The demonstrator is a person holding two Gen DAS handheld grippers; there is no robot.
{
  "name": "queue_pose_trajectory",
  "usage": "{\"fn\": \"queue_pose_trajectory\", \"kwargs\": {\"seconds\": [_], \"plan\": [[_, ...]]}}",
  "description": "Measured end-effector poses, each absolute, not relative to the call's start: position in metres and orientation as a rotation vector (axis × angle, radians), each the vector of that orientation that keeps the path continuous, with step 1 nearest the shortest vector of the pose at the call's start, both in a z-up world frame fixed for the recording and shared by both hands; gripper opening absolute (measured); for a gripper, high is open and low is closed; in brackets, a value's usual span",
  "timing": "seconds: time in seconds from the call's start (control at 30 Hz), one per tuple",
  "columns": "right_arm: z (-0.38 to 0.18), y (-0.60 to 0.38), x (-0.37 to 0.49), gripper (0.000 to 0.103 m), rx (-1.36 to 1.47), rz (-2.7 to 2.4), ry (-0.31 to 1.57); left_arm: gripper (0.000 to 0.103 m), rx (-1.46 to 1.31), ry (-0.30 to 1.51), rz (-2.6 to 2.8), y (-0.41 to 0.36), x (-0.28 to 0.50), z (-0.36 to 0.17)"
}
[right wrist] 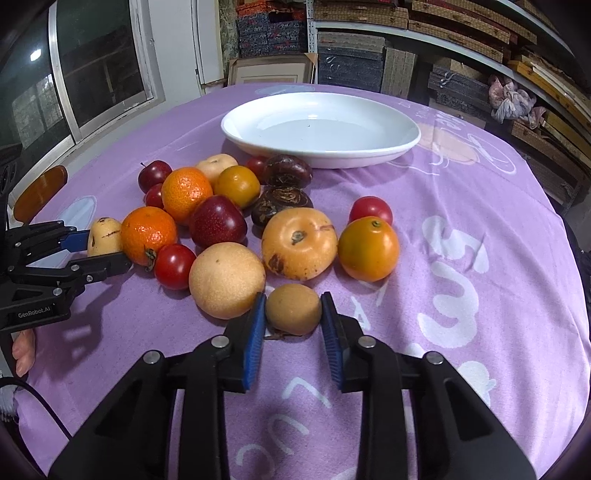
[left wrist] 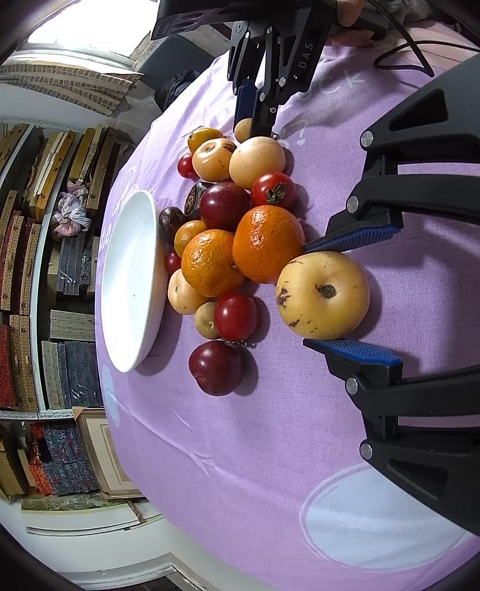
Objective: Organize fruits
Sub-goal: 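Grasp the yellow spotted apple with the left tool while the right tool grasps a small brown fruit, then carry both fruits onto the white plate and open both tools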
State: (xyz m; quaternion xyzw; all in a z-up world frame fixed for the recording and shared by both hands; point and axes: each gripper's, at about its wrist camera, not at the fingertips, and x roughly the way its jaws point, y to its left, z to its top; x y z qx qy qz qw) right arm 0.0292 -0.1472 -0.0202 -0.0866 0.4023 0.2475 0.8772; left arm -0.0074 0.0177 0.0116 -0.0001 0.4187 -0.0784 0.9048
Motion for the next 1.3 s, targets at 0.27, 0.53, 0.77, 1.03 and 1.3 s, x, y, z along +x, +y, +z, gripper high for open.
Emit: {"fn": "queue_pose_trajectory", "kwargs": {"seconds": [0.27, 0.53, 0.77, 1.03, 1.3], "plan": [[-0.009, -0.166, 0.02, 0.029, -0.136, 0.498, 0.787, 0.044, -0.028, 0.781, -0.167, 0.025, -0.017, 0.029], [0.034, -0.179, 0.035, 0.029, -0.073, 0.48, 0.723, 0.044, -0.017, 0.714, -0.133, 0.035, 0.01, 0.078], [0.08, -0.156, 0.1, 0.029, -0.026, 0.482, 0.687, 0.044, -0.004, 0.734, -0.138, 0.017, 0.098, 0.107], [0.039, -0.122, 0.186, 0.029, 0.005, 0.472, 0.823, 0.044, -0.062, 0.904, -0.137, 0.014, 0.176, 0.051], [0.031, -0.122, 0.203, 0.043, -0.003, 0.48, 0.835, 0.045, -0.094, 0.918, -0.144, 0.025, 0.192, 0.047]]}}
